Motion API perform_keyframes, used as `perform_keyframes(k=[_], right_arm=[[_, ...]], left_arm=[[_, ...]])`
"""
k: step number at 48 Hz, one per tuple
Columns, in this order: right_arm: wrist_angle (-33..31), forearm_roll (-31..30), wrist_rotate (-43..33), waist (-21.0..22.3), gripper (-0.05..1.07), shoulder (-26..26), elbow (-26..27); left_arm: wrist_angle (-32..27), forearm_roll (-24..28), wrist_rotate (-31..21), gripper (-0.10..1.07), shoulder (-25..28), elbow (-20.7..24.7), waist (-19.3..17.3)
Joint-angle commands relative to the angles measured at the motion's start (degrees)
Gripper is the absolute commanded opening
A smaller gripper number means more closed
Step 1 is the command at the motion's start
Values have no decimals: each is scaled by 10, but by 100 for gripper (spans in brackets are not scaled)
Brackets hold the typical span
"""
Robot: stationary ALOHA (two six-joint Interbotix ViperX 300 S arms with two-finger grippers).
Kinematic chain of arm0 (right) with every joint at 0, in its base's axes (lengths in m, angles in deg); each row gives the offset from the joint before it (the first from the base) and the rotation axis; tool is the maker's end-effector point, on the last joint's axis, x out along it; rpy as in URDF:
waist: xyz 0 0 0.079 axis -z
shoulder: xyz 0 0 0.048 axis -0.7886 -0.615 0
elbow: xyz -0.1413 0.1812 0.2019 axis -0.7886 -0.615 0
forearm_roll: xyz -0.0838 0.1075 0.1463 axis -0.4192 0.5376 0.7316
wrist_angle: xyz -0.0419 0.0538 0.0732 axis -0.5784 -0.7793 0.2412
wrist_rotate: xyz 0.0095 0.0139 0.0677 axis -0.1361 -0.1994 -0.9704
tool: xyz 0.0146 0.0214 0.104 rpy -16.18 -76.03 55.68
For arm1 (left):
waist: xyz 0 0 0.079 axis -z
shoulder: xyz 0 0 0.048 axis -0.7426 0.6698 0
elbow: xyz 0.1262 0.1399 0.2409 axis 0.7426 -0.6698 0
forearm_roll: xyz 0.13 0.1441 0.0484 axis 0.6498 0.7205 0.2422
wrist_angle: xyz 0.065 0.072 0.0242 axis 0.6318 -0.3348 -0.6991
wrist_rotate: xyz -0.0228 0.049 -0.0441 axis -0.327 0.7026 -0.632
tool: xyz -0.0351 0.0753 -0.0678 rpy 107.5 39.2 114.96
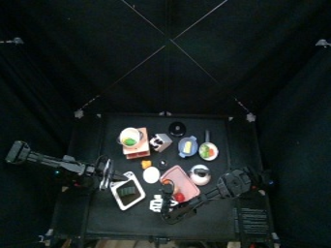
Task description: Grab pairing knife
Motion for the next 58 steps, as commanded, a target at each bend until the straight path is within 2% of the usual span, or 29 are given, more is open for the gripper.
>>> perform_keyframes(k=[1, 15, 21, 31, 40, 48, 52, 58], right_arm=[[0, -28, 10, 3, 94, 54, -4], [4, -118, 83, 3, 94, 157, -72], [42, -130, 126, 21, 94, 214, -126], [226, -104, 204, 127, 94, 292, -243], [347, -112, 267, 244, 93, 342, -329], [391, -152, 334, 333, 88, 380, -374], [399, -178, 365, 365, 83, 384, -381], [402, -220, 395, 387, 75, 384, -381]], left_arm=[[5, -1, 0, -2, 2, 7, -1], [5, -4, 0, -2, 2, 11, -4], [5, -14, 0, -2, 2, 11, -4], [8, -36, 0, 7, 3, 18, -17], [14, -69, 1, 25, 23, 26, -66], [13, -75, 1, 44, 68, 47, -116], [17, -74, 1, 51, 93, 60, -131], [18, -74, 2, 59, 128, 80, -143]])
